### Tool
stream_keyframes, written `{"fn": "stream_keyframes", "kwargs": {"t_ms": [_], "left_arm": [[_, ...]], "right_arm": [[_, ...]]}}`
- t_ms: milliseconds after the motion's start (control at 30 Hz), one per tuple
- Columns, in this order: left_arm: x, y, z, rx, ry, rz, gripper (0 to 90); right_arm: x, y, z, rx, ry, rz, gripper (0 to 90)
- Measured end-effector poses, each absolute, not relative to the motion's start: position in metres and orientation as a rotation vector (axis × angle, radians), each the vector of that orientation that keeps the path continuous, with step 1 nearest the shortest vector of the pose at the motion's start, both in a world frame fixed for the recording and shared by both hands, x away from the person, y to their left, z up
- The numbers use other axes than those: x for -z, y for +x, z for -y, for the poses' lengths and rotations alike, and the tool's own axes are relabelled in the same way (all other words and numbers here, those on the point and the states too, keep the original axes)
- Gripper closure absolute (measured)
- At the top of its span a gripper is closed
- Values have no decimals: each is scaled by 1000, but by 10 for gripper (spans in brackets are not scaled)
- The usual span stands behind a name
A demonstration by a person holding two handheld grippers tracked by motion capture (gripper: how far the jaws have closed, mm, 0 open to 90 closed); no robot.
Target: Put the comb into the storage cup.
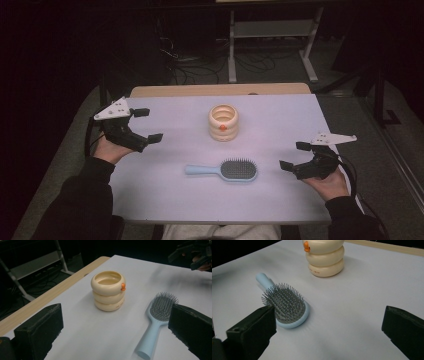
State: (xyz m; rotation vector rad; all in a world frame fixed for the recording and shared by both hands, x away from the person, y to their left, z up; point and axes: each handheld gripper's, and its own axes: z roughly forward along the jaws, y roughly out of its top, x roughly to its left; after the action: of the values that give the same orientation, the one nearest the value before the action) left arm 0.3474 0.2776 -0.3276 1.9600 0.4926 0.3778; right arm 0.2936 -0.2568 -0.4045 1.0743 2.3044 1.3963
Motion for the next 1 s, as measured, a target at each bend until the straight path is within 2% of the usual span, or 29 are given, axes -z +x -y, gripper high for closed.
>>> {"fn": "stream_keyframes", "kwargs": {"t_ms": [1000], "left_arm": [[326, 357, -212, -298, 2068, -346, 0]], "right_arm": [[404, 292, 256, -1400, 1066, -2309, 0]]}}
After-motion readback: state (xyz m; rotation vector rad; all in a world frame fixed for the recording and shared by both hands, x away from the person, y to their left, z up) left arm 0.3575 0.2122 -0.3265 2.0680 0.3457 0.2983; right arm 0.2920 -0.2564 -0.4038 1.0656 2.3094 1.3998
